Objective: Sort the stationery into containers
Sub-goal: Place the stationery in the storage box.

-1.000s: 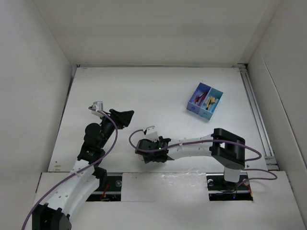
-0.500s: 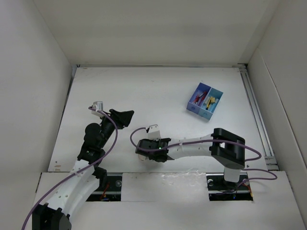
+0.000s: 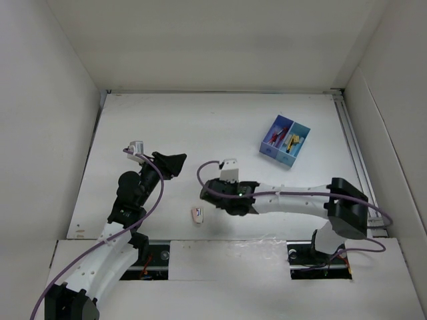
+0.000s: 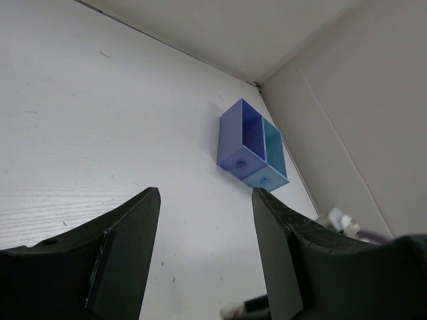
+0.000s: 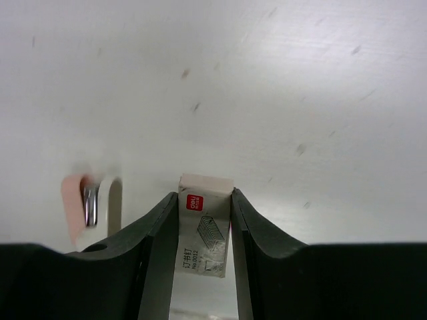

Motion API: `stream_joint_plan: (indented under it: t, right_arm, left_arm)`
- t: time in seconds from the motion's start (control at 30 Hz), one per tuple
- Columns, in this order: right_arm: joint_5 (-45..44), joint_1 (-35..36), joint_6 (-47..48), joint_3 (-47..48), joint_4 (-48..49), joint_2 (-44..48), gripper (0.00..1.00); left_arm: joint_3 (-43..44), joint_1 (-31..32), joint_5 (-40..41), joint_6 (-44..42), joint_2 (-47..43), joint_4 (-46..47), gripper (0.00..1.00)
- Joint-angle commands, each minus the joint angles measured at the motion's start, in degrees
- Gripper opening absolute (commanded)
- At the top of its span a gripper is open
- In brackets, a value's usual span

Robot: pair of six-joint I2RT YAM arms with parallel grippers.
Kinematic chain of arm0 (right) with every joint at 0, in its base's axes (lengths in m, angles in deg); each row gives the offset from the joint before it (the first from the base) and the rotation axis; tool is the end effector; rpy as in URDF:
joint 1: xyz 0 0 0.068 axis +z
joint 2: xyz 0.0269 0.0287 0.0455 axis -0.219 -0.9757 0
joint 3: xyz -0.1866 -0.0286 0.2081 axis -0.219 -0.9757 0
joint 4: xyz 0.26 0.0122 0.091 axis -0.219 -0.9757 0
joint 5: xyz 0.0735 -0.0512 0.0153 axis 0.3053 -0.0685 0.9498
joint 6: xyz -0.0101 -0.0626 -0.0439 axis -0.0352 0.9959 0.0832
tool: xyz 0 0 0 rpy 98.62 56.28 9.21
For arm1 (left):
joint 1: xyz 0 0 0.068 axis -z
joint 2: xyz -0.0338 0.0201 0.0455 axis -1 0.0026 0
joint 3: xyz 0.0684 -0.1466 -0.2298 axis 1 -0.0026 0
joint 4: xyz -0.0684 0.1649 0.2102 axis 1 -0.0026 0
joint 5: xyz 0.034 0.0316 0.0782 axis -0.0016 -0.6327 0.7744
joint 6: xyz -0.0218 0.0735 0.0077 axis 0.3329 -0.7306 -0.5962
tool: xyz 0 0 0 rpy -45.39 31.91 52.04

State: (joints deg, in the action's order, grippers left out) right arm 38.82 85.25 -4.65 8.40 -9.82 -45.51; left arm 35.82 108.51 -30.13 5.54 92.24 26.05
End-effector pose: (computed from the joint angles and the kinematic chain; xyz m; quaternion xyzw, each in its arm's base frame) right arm 0.1423 0.3261 0.1904 -0.0713 0.9290 0.0534 0.3591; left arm 0.1848 -0.0751 0.2692 -0.0458 0.6497 -0.4176 0.6336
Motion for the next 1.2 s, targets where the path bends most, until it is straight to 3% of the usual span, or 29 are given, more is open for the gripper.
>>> stream_joint_plan:
  t: [0.0, 0.23, 0.6, 0.77, 0.9, 1.17]
  right_arm:
    - [-7.11, -8.83, -0.4, -0.28, -1.85, 5.58, 0.07]
    - [-7.91, -35.11, 2.16, -0.02, 7.8, 12.79, 0.05]
    - [-6.42, -58.07, 6.63, 6.13, 16.95, 5.78, 0.04]
    - [-7.47, -61.07, 8.74, 8.41, 17.49, 0.76, 0.04]
    - [-2.73, -62.93, 9.27, 9.12, 18.89, -1.0, 0.04]
    - [-2.56, -62.93, 8.57, 9.91, 20.12, -4.6, 0.12]
  left_arm:
    - [-0.47, 0.15, -1.39, 0.22, -0.29, 2.81, 0.54]
    - [-0.47, 0.15, -2.52, 0.22, -0.29, 3.51, 0.54]
    - [-0.47, 0.15, -3.06, 0.22, -0.82, 2.99, 0.54]
    - [-0.47, 0.15, -3.06, 0.22, -0.29, 3.51, 0.54]
    - [-0.47, 0.15, -3.06, 0.22, -0.29, 3.51, 0.54]
    - [-0.47, 0.15, -2.53, 0.22, 0.24, 3.51, 0.54]
